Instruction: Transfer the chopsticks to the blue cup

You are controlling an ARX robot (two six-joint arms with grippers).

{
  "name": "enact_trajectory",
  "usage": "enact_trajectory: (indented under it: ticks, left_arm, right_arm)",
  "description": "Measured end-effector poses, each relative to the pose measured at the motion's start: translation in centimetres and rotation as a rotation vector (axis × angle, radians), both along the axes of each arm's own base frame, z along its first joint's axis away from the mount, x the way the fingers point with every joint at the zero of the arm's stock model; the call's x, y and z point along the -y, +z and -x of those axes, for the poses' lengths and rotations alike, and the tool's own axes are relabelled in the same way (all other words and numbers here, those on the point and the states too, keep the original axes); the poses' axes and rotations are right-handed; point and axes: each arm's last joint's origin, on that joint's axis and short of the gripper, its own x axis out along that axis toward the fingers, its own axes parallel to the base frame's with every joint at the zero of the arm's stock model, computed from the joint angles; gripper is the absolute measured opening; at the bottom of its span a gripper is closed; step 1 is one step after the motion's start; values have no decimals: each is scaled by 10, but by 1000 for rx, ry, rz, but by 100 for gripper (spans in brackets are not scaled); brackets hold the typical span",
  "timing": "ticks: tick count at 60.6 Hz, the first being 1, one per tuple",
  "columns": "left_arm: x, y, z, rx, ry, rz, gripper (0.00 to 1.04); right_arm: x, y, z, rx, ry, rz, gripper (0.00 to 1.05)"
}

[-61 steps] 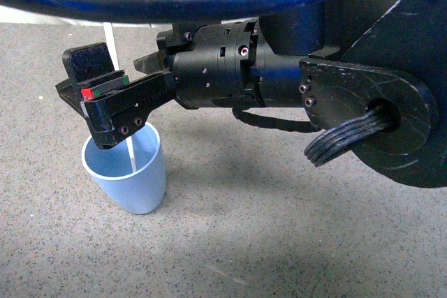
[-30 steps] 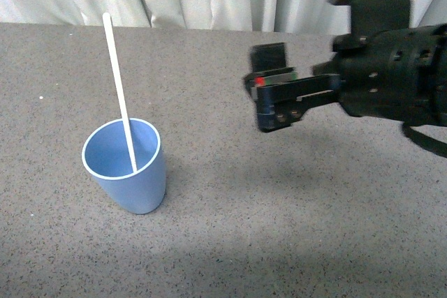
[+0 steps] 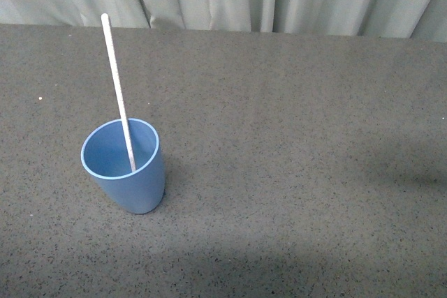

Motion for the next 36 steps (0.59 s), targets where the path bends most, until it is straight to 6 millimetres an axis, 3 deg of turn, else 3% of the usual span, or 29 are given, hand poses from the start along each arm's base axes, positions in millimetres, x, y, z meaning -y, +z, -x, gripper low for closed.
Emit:
enact_trajectory:
  ticks: [9,16,23,26,36]
  left_arm:
    - [0,0,0,-1,0,0,98]
    - [0,0,0,-1,0,0,98]
    - [0,0,0,-1,0,0,98]
    - [0,0,0,-1,0,0,98]
    - [0,0,0,-1,0,0,98]
  right_arm:
    - [5,16,25,266,81,-56,56]
    - [11,18,42,283,69,-60,36]
    - [20,15,60,264,90,-65,8]
    - [24,15,66,268,76,-61,0]
    - [25,16,81,270,70,-64,1]
